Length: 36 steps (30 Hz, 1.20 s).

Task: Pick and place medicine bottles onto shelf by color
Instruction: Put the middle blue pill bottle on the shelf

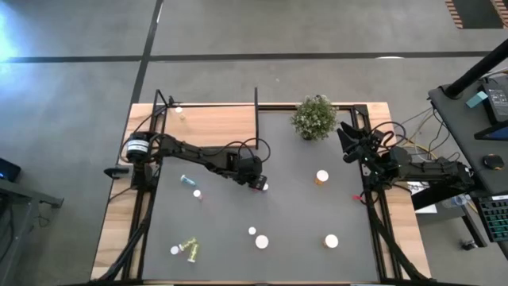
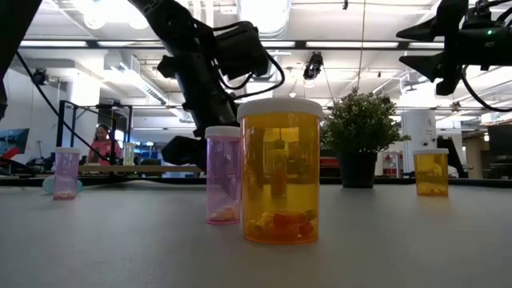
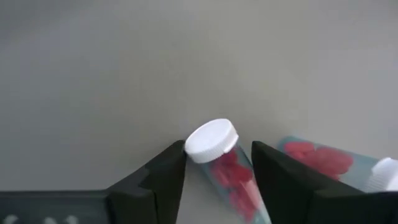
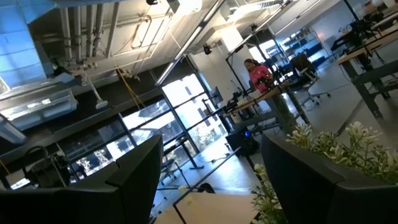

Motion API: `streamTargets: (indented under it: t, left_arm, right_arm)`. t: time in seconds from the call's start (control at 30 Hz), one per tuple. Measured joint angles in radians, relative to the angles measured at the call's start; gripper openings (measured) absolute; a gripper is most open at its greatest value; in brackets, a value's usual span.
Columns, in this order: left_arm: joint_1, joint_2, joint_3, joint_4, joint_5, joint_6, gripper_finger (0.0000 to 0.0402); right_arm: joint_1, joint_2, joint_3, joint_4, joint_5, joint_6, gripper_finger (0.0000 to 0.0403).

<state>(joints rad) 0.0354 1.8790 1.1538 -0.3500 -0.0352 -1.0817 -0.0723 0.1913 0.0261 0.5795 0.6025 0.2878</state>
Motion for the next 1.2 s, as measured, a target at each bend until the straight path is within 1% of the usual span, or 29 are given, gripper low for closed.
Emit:
streamTargets:
  t: [0.2, 0.47, 0.6, 0.73, 0.93, 1.2]
  left_arm:
    - [0.002, 0.001, 0.0, -0.001, -0.016, 0.079, 0.0126]
    - [0.006, -0.014, 0.022, -0.001, -0.028, 0.226, 0.0097]
    - [0.008, -0.029, 0.045, 0.001, -0.028, 0.297, 0.0093]
    - [0.012, -0.059, 0.048, 0.002, -0.031, 0.333, 0.0092]
    - [0.021, -0.118, 0.046, 0.011, -0.08, 0.42, 0.0091]
    - [0.024, -0.197, 0.049, 0.148, -0.083, 0.589, 0.0091]
  right_arm:
    - [0.0, 0.0, 0.0, 0.0, 0.0, 0.0, 0.026]
    - [0.0, 0.0, 0.0, 0.0, 0.0, 0.0, 0.026]
    - [0.0, 0.0, 0.0, 0.0, 0.0, 0.0, 0.026]
    - [0.0, 0.0, 0.0, 0.0, 0.0, 0.0, 0.026]
    - [0.0, 0.0, 0.0, 0.001, 0.0, 0.0, 0.026]
    - [0.0, 0.0, 0.0, 0.001, 0.0, 0.0, 0.026]
